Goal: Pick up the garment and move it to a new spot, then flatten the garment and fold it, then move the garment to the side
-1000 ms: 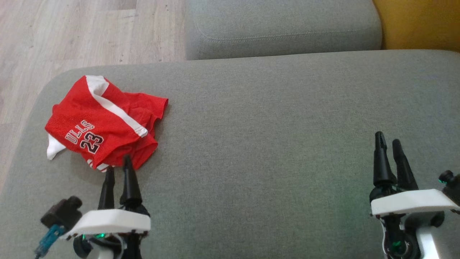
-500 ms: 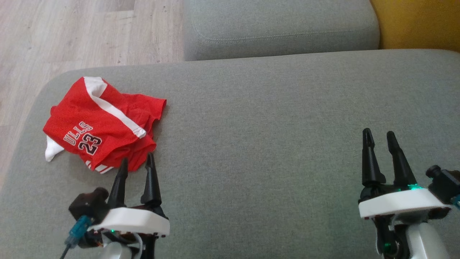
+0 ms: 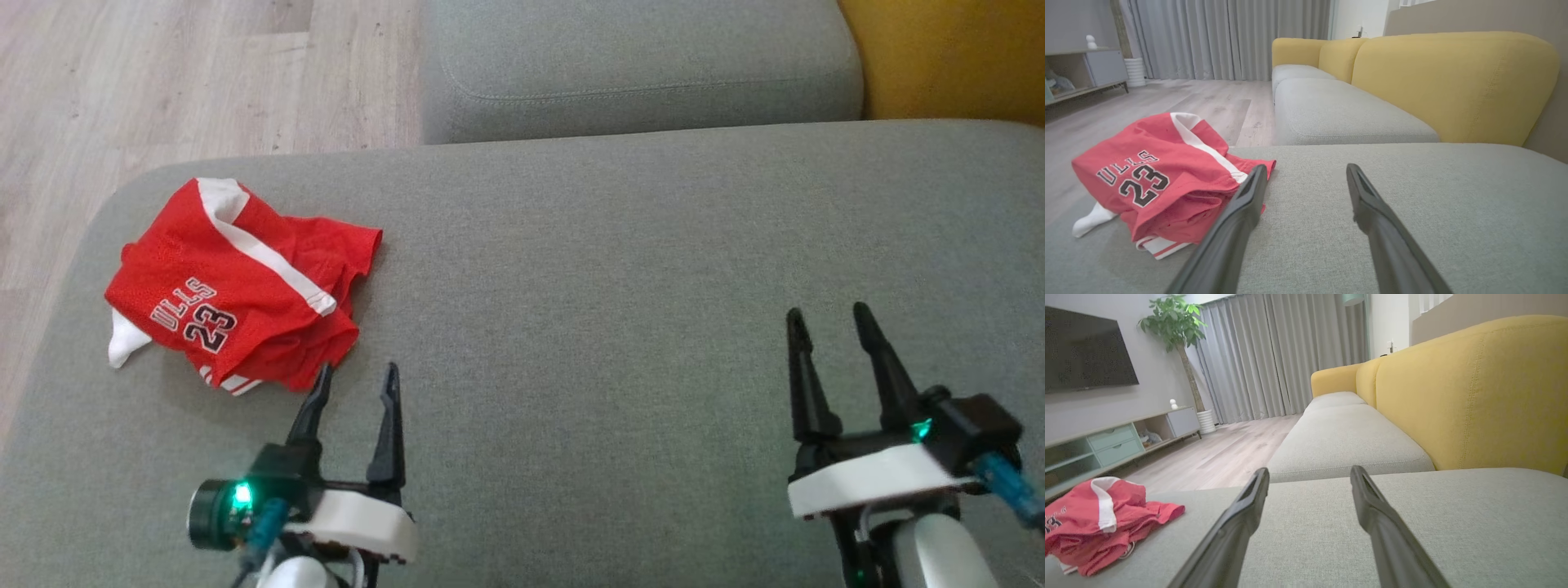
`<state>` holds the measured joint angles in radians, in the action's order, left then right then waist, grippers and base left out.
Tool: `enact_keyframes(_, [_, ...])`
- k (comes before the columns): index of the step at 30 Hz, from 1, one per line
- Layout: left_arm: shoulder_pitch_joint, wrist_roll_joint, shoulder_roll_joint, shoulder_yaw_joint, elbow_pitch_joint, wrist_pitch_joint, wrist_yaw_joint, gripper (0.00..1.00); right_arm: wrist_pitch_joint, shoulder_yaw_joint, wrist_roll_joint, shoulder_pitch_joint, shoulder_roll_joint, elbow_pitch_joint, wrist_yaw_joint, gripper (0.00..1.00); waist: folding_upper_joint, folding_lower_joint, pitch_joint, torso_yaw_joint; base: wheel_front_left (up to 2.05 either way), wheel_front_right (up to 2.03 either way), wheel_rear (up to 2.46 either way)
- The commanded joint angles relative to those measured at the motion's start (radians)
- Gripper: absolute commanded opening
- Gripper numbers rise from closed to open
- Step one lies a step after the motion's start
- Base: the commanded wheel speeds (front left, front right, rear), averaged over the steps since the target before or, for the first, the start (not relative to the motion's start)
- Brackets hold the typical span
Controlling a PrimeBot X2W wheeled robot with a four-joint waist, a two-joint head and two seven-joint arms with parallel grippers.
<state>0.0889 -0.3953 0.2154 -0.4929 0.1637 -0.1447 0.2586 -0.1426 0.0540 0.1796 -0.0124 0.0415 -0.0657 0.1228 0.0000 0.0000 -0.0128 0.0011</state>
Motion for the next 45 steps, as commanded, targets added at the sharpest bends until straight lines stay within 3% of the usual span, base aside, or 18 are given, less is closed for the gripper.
enact_keyframes(1, [0.065, 0.03, 0.019, 0.01, -0.026, -0.014, 0.013, 1.0, -0.015, 0.022, -0.035, 0.029, 0.007, 0.038, 0.006, 1.0, 0.0, 0.0, 0.0, 0.001, 0.0, 0.0, 0.0])
enact_keyframes(10, [0.096, 0.115, 0.043, -0.073, -0.022, -0.04, 0.061, 1.0, -0.041, 0.037, -0.156, 0.024, 0.007, 0.061, 0.006, 1.0, 0.0, 0.0, 0.001, 0.002, 0.0, 0.0, 0.0])
enact_keyframes(14, [0.089, 0.091, 0.036, -0.076, -0.065, -0.052, 0.065, 1.0, -0.053, 0.025, -0.126, 0.015, 0.007, 0.054, 0.006, 1.0, 0.0, 0.0, 0.004, 0.002, 0.0, 0.0, 0.0])
enact_keyframes(22, [0.041, 0.057, 0.007, -0.016, -0.135, -0.076, 0.012, 1.0, -0.076, 0.027, 0.03, -0.001, 0.008, -0.01, 0.007, 1.0, 0.0, 0.0, 0.002, -0.003, 0.0, 0.0, 0.0])
enact_keyframes(32, [-0.002, 0.17, -0.028, 0.006, -0.083, -0.105, -0.06, 1.0, -0.094, 0.051, -0.049, 0.013, 0.008, -0.087, 0.008, 1.0, 0.0, 0.0, -0.002, -0.01, 0.0, 0.0, 0.0])
enact_keyframes(37, [-0.005, 0.223, -0.042, 0.005, -0.046, -0.117, -0.074, 1.0, -0.109, 0.057, -0.084, 0.014, 0.009, -0.093, 0.008, 1.0, 0.0, 0.0, -0.005, -0.01, 0.0, 0.0, 0.0])
enact_keyframes(45, [-0.011, 0.245, -0.069, 0.036, -0.009, -0.117, -0.11, 1.0, -0.115, 0.056, -0.061, 0.016, 0.009, -0.108, 0.008, 1.0, 0.0, 0.0, -0.006, -0.013, 0.0, 0.0, 0.0])
